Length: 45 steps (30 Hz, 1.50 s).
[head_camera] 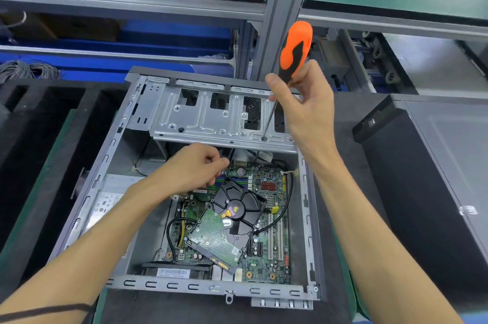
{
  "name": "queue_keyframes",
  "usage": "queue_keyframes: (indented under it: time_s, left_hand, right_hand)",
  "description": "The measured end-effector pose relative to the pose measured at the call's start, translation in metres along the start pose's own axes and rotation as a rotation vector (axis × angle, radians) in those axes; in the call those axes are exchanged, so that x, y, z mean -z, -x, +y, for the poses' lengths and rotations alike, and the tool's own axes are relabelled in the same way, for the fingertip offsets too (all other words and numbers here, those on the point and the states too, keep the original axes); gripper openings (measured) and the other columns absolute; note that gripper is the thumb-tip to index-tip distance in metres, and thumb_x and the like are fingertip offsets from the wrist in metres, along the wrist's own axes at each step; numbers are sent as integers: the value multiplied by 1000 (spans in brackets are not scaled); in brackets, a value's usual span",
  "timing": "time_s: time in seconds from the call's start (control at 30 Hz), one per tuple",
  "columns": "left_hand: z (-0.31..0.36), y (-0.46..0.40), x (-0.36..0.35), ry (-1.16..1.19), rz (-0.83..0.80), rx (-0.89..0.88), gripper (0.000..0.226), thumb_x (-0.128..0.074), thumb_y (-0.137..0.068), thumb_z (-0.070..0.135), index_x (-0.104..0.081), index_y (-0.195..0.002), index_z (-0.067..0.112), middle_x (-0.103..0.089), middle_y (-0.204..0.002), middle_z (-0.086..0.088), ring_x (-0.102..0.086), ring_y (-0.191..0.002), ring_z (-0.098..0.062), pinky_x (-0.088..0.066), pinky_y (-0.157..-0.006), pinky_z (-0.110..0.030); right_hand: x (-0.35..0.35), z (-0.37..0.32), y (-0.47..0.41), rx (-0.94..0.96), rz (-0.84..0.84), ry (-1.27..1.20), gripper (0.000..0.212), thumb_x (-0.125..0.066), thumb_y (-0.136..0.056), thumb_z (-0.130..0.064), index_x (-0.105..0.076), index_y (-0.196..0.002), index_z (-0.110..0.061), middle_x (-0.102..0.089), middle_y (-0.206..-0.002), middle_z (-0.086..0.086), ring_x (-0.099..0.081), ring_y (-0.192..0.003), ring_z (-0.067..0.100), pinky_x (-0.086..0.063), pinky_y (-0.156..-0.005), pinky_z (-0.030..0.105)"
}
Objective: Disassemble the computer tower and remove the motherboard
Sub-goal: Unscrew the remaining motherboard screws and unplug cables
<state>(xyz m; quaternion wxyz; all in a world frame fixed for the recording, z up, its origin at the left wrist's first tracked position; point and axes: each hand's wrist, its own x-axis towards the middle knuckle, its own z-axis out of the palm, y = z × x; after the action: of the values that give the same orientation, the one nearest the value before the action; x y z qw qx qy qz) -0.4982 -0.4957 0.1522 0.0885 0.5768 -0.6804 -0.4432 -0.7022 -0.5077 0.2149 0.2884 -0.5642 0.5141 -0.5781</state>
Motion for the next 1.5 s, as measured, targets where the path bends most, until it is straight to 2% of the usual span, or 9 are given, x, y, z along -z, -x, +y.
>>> queue_keyframes:
  time_s: [0.07, 0.2, 0.4, 0.53, 0.7, 0.9, 1.13, 1.27, 1.5]
  left_hand:
    - [9, 2, 2, 34, 40, -30, 35, -56, -98, 36, -63, -72, 14, -67, -58, 2, -58, -50, -8, -53, -63, -29]
    - [34, 6, 9, 131, 195, -210, 20, -54, -96, 38, -63, -95, 20, -70, -83, 5, -67, -68, -7, -58, -72, -35]
    - [97, 9, 33, 320, 302, -750, 59, -50, -99, 12, -27, -153, 19, -42, -150, 6, -50, -130, -9, -46, -104, -32]
    - [131, 8, 46, 117, 362, -841, 56, -58, -95, 10, -41, -148, 16, -59, -130, 7, -57, -116, -4, -47, -100, -26]
    - [148, 1, 46, -47, 626, -690, 47, -76, -78, 41, -45, -98, 11, -51, -80, 5, -47, -70, -12, -47, -66, -30]
    - [155, 8, 51, 102, 267, -811, 54, -53, -92, 4, -38, -142, 17, -49, -136, 1, -53, -121, -4, -48, -100, -34]
    - [164, 6, 59, -411, 689, -662, 42, -61, -84, 59, -53, -99, 21, -47, -83, 11, -46, -79, -13, -48, -70, -39]
    - [164, 5, 53, -136, 292, -835, 41, -56, -96, 19, -48, -136, 19, -42, -137, 3, -51, -116, -6, -45, -99, -25]
    - [167, 8, 57, -166, 298, -924, 38, -60, -91, 11, -59, -129, 19, -53, -122, 10, -54, -108, -4, -41, -93, -19]
  right_hand:
    - [5, 1, -1, 9, -51, 30, 7, -64, -99, -23, -62, -93, -20, -63, -91, -7, -60, -87, 15, -54, -74, 34]
    - [8, 8, 11, -16, -148, -47, 30, -40, -109, -21, -61, -127, -8, -61, -88, 3, -61, -85, 20, -54, -88, 48]
    - [-1, 11, 12, -99, -194, -189, 27, -32, -107, -37, -58, -102, -28, -51, -76, -9, -49, -73, 14, -49, -78, 53]
    - [-1, 13, 9, -246, -241, -265, 40, -30, -105, -42, -62, -98, -19, -58, -71, -2, -52, -66, 16, -44, -76, 38]
    - [9, 16, 17, -163, -191, -215, 28, -48, -100, -22, -47, -126, -12, -63, -114, 15, -65, -104, 27, -54, -95, 45]
    - [15, 4, 8, -58, -155, -77, 18, -51, -102, -16, -61, -112, -4, -69, -98, 7, -68, -92, 15, -56, -92, 42]
    - [12, 14, 15, -45, -260, 343, 32, -69, -92, -43, -46, -82, -23, -44, -69, -12, -42, -61, 8, -36, -58, 26]
    - [11, 15, 8, 23, -295, 710, 57, -57, -100, -32, -24, -55, -23, -28, -44, -4, -29, -44, 15, -19, -49, 34]
    - [19, 7, -5, -68, -488, 914, 39, -46, -99, -45, -37, -68, -22, -49, -64, -3, -47, -57, 18, -30, -51, 33]
